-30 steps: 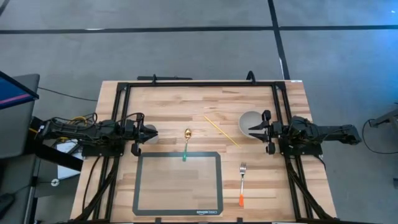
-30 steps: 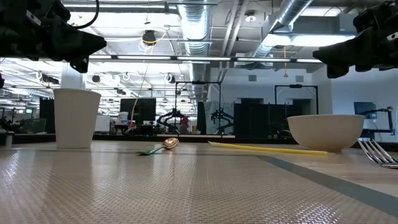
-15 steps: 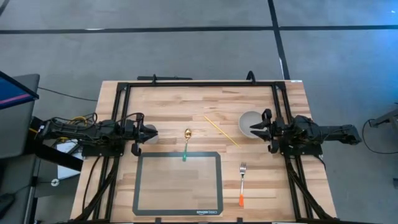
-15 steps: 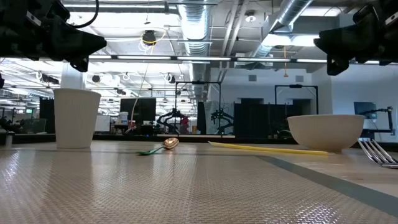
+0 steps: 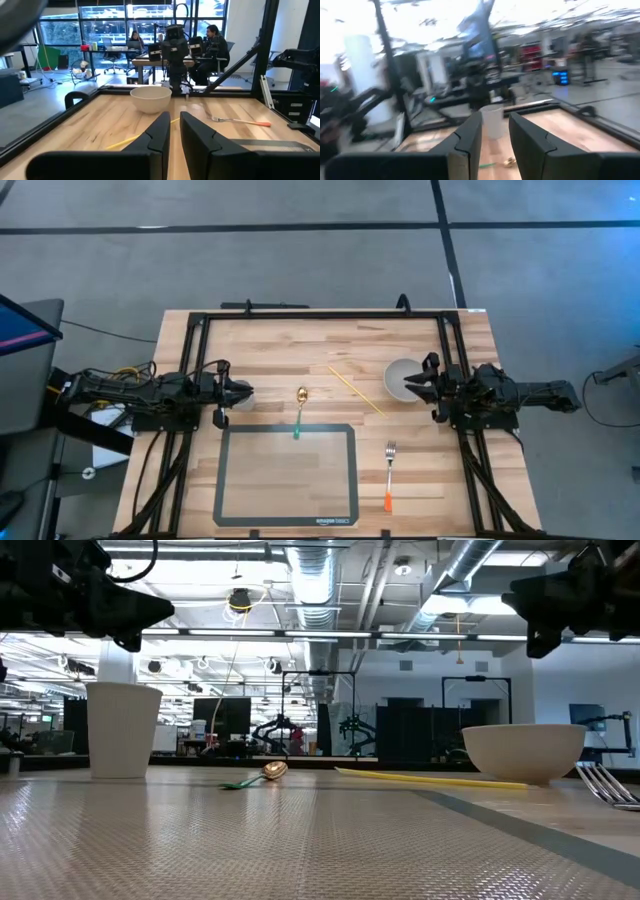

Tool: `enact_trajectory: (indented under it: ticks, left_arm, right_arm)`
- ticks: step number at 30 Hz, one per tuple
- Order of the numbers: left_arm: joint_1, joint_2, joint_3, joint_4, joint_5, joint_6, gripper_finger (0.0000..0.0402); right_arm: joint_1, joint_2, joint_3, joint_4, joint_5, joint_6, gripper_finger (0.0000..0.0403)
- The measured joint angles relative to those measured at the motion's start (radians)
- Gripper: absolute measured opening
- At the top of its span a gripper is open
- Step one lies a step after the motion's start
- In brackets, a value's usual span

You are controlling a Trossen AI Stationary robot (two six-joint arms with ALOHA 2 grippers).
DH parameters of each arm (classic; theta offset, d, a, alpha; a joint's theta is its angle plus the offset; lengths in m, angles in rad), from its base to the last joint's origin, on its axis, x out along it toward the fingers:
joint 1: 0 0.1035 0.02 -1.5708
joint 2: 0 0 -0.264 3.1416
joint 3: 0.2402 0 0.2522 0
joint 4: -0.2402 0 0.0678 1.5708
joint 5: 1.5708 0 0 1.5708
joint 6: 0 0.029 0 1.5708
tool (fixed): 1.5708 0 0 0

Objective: Pick & Place Utensil
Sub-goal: Put the white bowl on the transparent mat

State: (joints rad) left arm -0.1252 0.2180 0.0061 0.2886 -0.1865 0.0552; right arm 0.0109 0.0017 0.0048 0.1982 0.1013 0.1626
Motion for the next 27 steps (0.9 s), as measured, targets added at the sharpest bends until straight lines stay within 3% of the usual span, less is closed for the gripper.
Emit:
enact_trajectory:
  ticks: [4, 7, 13, 16, 20, 27]
  left_arm:
    - [0.01, 0.0, 0.0, 0.0, -0.007, 0.019, 0.0052]
    - [0.016, 0.0, 0.0, 0.001, -0.006, 0.013, 0.0063]
    - [0.015, 0.001, 0.012, 0.049, -0.004, 0.012, 0.0105]
    - [0.015, 0.019, 0.054, 0.051, 0.001, 0.016, 0.0132]
    - [0.015, 0.087, 0.121, 0.051, 0.001, 0.019, 0.0156]
    - [0.015, 0.249, 0.214, 0.05, -0.015, 0.068, 0.0162]
  right_arm:
    - [0.0, 0.0, 0.0, 0.009, 0.229, -0.076, 0.0092]
    - [0.0, 0.003, 0.0, 0.035, 0.363, -0.019, 0.0092]
    - [0.0, 0.066, 0.0, 0.138, 0.34, -0.056, 0.0092]
    - [0.004, 0.135, 0.0, 0.263, 0.261, -0.109, 0.0092]
    - [0.014, 0.266, 0.002, 0.466, 0.23, -0.196, 0.0092]
    - [0.053, 0.561, 0.135, 0.549, 0.21, -0.197, 0.0092]
